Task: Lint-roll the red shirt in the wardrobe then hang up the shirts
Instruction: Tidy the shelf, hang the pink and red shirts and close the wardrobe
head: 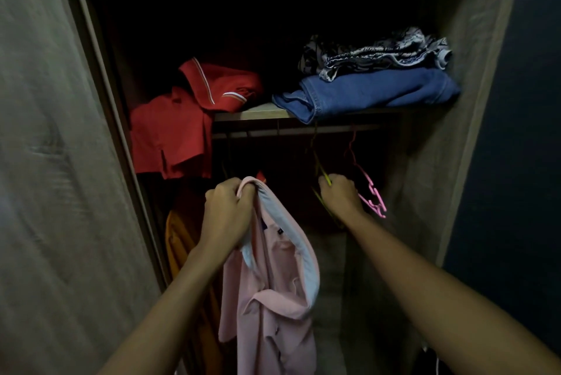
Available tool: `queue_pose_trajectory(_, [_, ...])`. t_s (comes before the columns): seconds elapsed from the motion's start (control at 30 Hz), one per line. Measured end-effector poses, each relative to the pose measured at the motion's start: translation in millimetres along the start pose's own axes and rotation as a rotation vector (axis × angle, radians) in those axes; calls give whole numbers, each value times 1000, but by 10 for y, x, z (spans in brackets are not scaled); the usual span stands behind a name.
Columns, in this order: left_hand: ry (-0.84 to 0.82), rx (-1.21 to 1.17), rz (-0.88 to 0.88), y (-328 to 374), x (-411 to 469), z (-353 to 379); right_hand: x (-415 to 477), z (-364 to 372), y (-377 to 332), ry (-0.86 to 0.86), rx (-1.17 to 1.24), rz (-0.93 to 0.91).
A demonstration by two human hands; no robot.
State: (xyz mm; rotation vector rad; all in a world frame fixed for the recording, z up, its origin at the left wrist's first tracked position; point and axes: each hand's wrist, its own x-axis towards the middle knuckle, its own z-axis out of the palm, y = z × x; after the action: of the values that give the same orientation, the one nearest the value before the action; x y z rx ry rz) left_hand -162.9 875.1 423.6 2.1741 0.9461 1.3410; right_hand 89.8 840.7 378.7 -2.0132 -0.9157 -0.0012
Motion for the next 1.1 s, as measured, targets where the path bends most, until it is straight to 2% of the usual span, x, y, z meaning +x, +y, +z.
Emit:
queue_pose_trajectory(0.2, [-24,-42,17,36,-155,-57,-946,-192,357,30,50,-52])
queue_pose_trajectory(0.37, [-70,-57,-3,59,-307,-2,-2029,-455,550,199,251,-81])
queue_pose_trajectory(0.47, [-91,-56,-3,141,-416,38,-2538,-558,605,248,315,-37])
queue_pose_trajectory(0.6, [-106,-26,66,416,-594,-9,-2652,-724,628,231,584,187])
queue_pose_trajectory(0.73, [-113,24,110,596,-689,-71,-2610,-1014,579,297,725,141])
queue_pose_trajectory(1.1, [-229,123,134,1215,-963,-198,-2866,-2003,-44,42,1300,-77])
